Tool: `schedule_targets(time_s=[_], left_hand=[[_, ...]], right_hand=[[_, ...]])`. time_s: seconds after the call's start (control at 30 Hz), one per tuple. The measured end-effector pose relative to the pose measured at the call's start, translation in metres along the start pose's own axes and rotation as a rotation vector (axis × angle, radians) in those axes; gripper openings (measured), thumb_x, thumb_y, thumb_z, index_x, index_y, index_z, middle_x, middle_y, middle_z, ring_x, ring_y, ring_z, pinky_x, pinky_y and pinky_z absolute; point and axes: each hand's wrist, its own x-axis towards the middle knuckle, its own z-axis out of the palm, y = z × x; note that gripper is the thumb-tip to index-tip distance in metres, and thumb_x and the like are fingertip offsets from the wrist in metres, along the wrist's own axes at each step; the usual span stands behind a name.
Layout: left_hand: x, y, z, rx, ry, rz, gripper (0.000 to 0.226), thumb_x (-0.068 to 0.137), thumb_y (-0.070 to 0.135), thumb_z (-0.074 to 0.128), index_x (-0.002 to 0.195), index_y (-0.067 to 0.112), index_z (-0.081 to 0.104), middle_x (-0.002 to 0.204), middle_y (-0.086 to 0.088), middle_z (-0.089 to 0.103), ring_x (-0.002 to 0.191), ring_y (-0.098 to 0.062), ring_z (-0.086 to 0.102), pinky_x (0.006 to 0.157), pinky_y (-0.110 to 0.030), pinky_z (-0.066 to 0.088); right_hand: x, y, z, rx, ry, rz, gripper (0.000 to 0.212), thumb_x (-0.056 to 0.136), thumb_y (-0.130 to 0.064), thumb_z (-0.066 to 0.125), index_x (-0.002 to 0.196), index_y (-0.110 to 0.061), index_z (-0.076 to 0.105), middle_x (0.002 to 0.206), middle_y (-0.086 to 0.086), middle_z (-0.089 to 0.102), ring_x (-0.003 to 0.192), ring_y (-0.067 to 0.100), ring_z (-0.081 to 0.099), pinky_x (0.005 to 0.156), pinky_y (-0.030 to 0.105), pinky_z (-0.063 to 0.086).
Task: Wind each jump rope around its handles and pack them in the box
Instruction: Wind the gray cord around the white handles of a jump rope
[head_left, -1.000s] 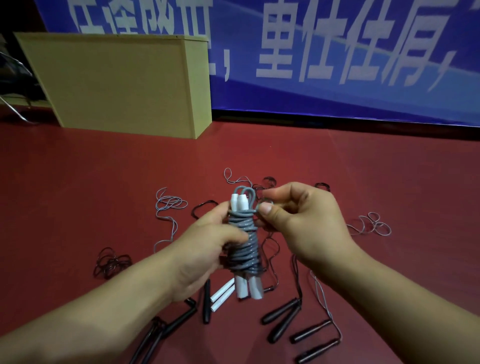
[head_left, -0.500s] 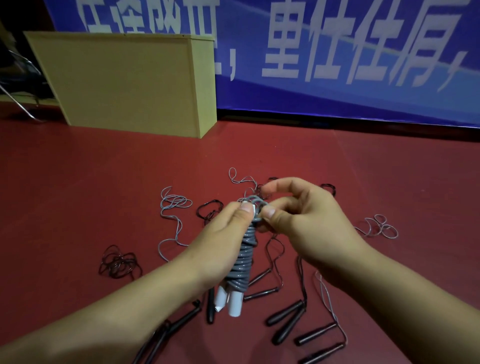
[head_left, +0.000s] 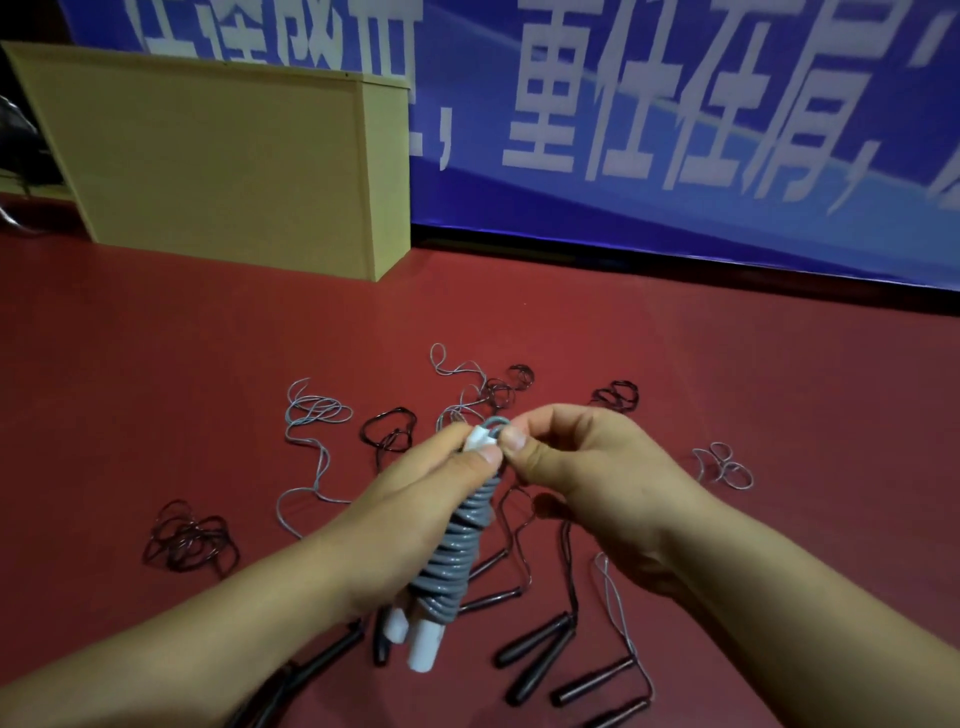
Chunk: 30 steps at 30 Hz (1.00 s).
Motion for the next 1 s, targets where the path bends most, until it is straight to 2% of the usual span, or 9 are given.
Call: schedule_targets(time_s=[0.13,0.27,0.43,0.5,0.6,0.73,0.8,0.9,1.0], left_hand=[[0.006,0.002,0.001,0.045,-0.018,0.011,0.025,0.076,0.046,0.053,0.095,0.039,0.067,0.070,0.008,0.063,0.065,-0.014,0.059,0.075,-0.047,0.050],[0.007,-0.002,-0.002,0.120,-0.022,0.029,0.034,0.077,0.053,0.053,0.087,0.022,0.061,0.068,0.006,0.056,0.066,-0.017,0.054,0.067,-0.040,0.045],[0.007,-0.007,-0.007,0.082,-0.032,-0.005,0.045,0.084,0.047,0.056,0.085,0.003,0.056,0.071,-0.005,0.056,0.063,-0.019,0.053,0.063,-0.035,0.044],[0.006,-0.007,-0.009,0.054,-0.054,-0.001,0.029,0.093,0.043,0.058,0.084,0.016,0.066,0.071,-0.001,0.058,0.065,-0.016,0.054,0.066,-0.034,0.045],[0.005,-0.005,-0.012,-0.030,-0.112,-0.028,0.022,0.085,0.048,0.058,0.086,0.029,0.070,0.070,0.005,0.060,0.065,-0.013,0.055,0.064,-0.029,0.046],[0.003,-0.003,-0.010,-0.111,-0.195,-0.055,0.037,0.080,0.048,0.060,0.105,0.023,0.069,0.069,-0.002,0.056,0.064,-0.018,0.051,0.058,-0.026,0.045],[0.002,-0.001,-0.008,-0.133,-0.198,-0.062,0.042,0.079,0.049,0.060,0.110,0.022,0.069,0.069,-0.004,0.056,0.060,-0.018,0.051,0.055,-0.025,0.046],[0.002,0.001,-0.006,-0.124,-0.162,-0.075,0.048,0.079,0.060,0.067,0.105,0.020,0.070,0.067,-0.004,0.057,0.055,-0.018,0.052,0.053,-0.025,0.045],[0.004,-0.001,-0.005,-0.022,-0.085,-0.067,0.061,0.071,0.066,0.060,0.097,0.012,0.066,0.065,-0.003,0.058,0.053,-0.019,0.052,0.055,-0.027,0.044]], right_hand=[[-0.001,0.004,0.000,-0.195,0.130,-0.206,0.022,0.087,-0.029,0.072,0.075,-0.012,0.068,0.059,-0.001,0.057,0.058,0.015,0.045,0.057,0.035,0.038],[-0.001,0.004,-0.001,-0.265,0.113,-0.294,0.033,0.096,-0.034,0.059,0.076,-0.011,0.071,0.066,0.007,0.068,0.061,0.013,0.057,0.061,0.039,0.048],[-0.001,0.004,-0.003,-0.159,0.014,-0.260,0.037,0.101,-0.023,0.046,0.080,-0.007,0.072,0.071,0.006,0.072,0.065,0.012,0.065,0.056,0.017,0.045],[-0.002,0.003,-0.007,-0.140,-0.025,-0.255,0.035,0.101,-0.022,0.046,0.084,-0.005,0.072,0.074,0.007,0.073,0.068,0.013,0.066,0.058,0.018,0.046],[-0.002,0.003,-0.011,-0.080,-0.088,-0.199,0.032,0.101,-0.021,0.047,0.091,-0.001,0.070,0.079,0.006,0.072,0.072,0.014,0.066,0.060,0.023,0.046],[-0.002,0.004,-0.008,0.014,-0.098,-0.121,0.009,0.096,-0.015,0.057,0.094,-0.009,0.064,0.080,0.006,0.065,0.067,0.011,0.059,0.059,0.025,0.045],[-0.002,0.004,-0.005,0.032,-0.108,-0.084,0.010,0.095,-0.016,0.058,0.099,-0.012,0.067,0.083,0.005,0.064,0.070,0.011,0.057,0.059,0.026,0.044],[-0.002,0.004,-0.003,-0.068,-0.086,-0.079,0.016,0.098,-0.021,0.056,0.098,-0.012,0.069,0.079,0.003,0.063,0.069,0.010,0.054,0.058,0.025,0.043],[-0.002,0.003,-0.003,-0.132,-0.054,-0.032,0.018,0.099,-0.022,0.053,0.091,-0.010,0.065,0.072,-0.002,0.061,0.062,0.007,0.055,0.056,0.026,0.041]])
